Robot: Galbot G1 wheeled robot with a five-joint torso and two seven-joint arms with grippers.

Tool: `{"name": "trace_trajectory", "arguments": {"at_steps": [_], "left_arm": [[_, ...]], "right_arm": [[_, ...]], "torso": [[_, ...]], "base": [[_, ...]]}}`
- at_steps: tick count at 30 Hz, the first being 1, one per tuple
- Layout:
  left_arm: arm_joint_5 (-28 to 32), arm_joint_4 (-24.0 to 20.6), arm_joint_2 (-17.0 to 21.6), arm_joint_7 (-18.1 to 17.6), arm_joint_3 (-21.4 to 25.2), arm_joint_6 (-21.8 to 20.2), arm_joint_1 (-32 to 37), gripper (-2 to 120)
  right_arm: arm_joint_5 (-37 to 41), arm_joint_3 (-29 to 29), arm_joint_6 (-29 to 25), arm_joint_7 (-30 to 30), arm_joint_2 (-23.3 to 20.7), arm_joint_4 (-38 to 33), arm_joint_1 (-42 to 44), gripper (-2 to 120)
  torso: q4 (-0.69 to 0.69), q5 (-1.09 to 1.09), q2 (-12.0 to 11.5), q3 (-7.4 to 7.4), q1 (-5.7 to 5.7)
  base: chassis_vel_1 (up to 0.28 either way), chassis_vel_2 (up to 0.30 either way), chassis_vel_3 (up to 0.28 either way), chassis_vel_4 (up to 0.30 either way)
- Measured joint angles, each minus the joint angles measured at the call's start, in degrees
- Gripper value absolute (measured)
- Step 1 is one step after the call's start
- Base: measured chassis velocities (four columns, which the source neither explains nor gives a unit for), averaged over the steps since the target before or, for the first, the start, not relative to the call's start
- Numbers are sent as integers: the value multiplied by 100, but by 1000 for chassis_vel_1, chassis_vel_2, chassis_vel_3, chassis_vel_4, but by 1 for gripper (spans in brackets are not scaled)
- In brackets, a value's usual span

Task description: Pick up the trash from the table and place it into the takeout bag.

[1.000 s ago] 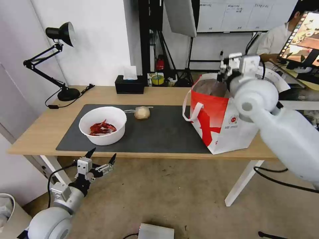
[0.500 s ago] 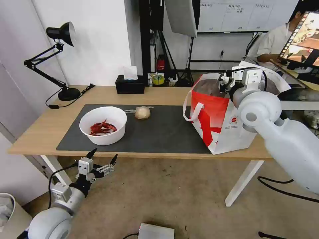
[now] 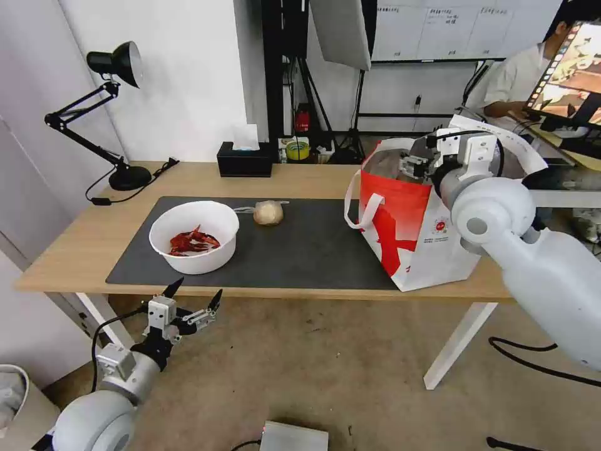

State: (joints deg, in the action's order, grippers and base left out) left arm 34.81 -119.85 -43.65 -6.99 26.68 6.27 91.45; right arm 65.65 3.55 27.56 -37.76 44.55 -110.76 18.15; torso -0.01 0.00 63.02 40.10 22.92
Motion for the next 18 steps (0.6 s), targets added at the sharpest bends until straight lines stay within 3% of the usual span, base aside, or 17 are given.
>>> {"name": "trace_trajectory", "arguments": {"at_steps": [3, 9, 18], "left_arm": [[1, 11, -13, -5, -9, 0, -30, 100], [-10, 19, -82, -7, 27, 7, -20, 100], [-16, 10, -158, -6, 140, 40, -4, 100]], "right_arm": [[137, 327, -445, 502, 126, 18, -407, 100], [247, 796, -762, 1231, 267, -163, -559, 100], [-77, 1176, -1189, 2289, 136, -584, -40, 100]], "torso": [[1, -2, 0, 0, 0], [1, -1, 0, 0, 0], [1, 0, 0, 0, 0]], "base": [[0, 0, 0, 0], [0, 0, 0, 0], [0, 0, 0, 0]]}}
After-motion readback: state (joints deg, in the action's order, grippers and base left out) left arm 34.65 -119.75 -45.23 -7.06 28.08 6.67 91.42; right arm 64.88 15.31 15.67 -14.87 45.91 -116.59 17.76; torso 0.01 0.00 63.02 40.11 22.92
